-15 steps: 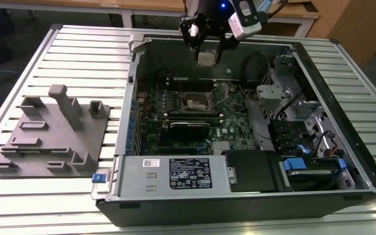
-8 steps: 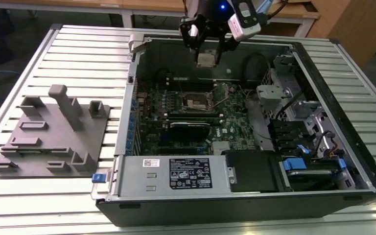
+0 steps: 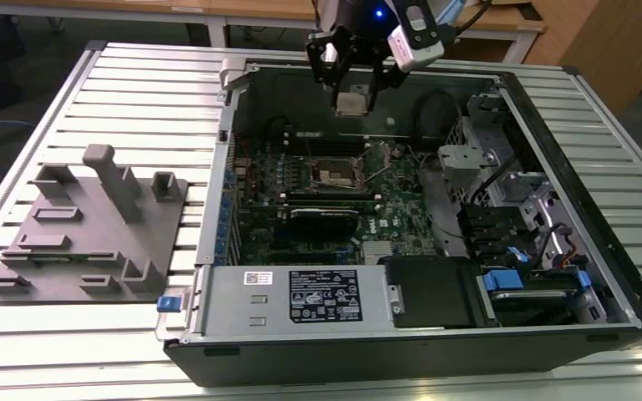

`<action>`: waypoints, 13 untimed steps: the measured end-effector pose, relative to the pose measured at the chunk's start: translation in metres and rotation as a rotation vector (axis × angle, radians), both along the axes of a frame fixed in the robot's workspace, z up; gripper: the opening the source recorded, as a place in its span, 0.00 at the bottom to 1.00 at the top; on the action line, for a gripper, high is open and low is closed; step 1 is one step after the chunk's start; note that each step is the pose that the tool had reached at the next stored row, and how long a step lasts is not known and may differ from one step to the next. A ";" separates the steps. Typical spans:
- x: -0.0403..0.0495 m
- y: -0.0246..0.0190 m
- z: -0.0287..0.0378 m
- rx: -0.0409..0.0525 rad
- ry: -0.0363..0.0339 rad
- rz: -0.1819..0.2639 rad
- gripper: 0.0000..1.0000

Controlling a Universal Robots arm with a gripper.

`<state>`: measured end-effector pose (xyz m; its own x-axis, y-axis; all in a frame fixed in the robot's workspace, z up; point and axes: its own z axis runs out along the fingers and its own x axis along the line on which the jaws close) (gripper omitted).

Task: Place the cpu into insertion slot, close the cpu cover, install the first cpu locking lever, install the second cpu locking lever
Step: 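Place the cpu into insertion slot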

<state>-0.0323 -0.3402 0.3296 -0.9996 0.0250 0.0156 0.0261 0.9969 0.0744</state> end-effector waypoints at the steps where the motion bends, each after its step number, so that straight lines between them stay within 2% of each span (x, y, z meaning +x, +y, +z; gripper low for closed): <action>1: -0.0010 0.0000 -0.0027 -0.0068 0.0000 0.000 0.54; 13: -0.0014 0.0000 -0.0059 -0.0072 -0.0002 0.000 0.54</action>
<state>-0.0337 -0.3402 0.3237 -0.9996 0.0252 0.0153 0.0261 0.9974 0.0672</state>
